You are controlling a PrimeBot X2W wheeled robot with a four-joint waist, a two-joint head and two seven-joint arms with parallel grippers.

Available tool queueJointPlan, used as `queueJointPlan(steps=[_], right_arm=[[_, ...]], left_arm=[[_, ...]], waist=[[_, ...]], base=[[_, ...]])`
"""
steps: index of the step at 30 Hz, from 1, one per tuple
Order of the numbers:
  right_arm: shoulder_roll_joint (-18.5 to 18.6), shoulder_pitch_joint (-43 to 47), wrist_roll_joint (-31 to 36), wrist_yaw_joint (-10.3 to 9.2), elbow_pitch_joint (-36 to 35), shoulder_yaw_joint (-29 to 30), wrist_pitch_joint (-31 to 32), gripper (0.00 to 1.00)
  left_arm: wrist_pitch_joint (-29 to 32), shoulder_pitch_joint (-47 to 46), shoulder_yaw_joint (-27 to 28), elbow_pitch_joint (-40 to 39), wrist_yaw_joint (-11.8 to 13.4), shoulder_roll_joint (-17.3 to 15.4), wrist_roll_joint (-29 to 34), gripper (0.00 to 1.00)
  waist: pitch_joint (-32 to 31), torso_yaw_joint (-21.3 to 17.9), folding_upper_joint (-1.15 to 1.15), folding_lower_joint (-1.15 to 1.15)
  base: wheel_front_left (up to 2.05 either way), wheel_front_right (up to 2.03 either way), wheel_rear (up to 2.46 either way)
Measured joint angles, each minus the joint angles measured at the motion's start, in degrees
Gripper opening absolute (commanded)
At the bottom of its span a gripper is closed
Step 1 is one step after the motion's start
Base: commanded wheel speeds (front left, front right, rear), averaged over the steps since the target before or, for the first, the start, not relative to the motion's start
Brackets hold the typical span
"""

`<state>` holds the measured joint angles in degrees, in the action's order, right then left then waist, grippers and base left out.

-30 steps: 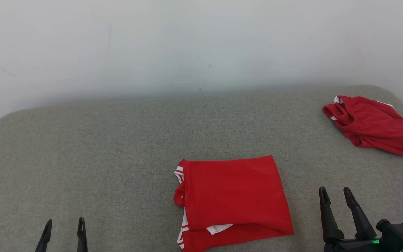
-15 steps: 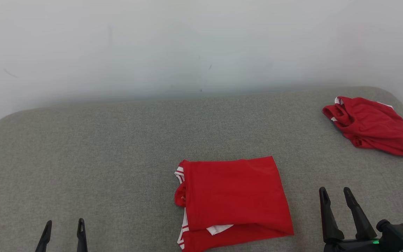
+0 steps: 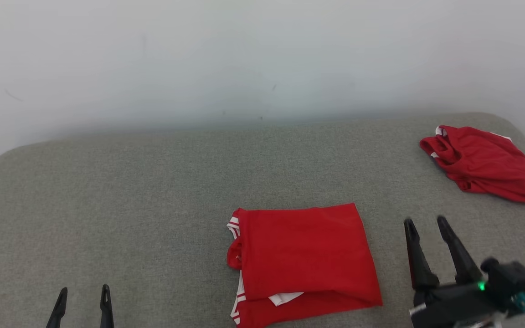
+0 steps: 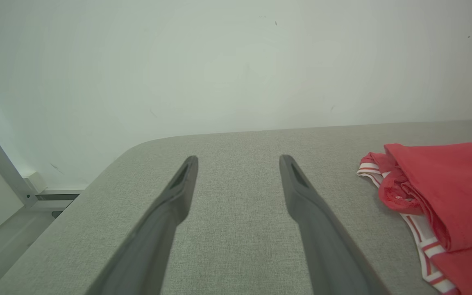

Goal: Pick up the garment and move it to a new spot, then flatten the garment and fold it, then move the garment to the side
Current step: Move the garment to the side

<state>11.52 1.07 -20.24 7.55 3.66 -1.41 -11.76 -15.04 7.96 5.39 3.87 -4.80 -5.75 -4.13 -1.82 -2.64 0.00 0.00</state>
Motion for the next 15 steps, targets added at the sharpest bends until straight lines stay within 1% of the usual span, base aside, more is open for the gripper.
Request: queueJointPlan(steps=[3, 6, 8, 11, 15], right_arm=[[0.9, -4.6, 0.3, 0.0, 0.7, -1.0, 1.7, 1.0], [1.4, -8.7, 0.4, 0.0, 3.5, -1.7, 4.8, 1.0], [1.6, -11.4, 0.4, 0.0, 6.5, -2.1, 7.8, 1.0], [1.5, -14.6, 0.3, 0.0, 10.9, -2.9, 10.2, 1.0], [1.4, -17.3, 0.4, 0.0, 17.4, -3.4, 11.8, 1.0]], left_arm=[[0.0, 0.0, -0.1, 0.0, 0.0, 0.0, 0.0, 1.0], [0.0, -0.5, -0.4, 0.2, 0.1, 0.0, 0.0, 1.0], [0.0, -0.9, -0.8, 0.3, 0.1, 0.1, 0.0, 1.0], [0.0, -1.2, -1.2, 0.5, 0.0, 0.2, 0.0, 1.0], [0.0, -1.3, -1.4, 0.8, 0.0, 0.2, 0.0, 1.0]], waist=[[0.3, -0.2, 0.0, 0.0], [0.7, 0.1, 0.0, 0.0], [0.9, 0.4, 0.0, 0.0], [1.3, 0.9, 0.0, 0.0], [1.9, 1.6, 0.0, 0.0]], base=[[0.0, 0.0, 0.0], [0.0, 0.0, 0.0], [0.0, 0.0, 0.0], [0.0, 0.0, 0.0], [0.0, 0.0, 0.0]])
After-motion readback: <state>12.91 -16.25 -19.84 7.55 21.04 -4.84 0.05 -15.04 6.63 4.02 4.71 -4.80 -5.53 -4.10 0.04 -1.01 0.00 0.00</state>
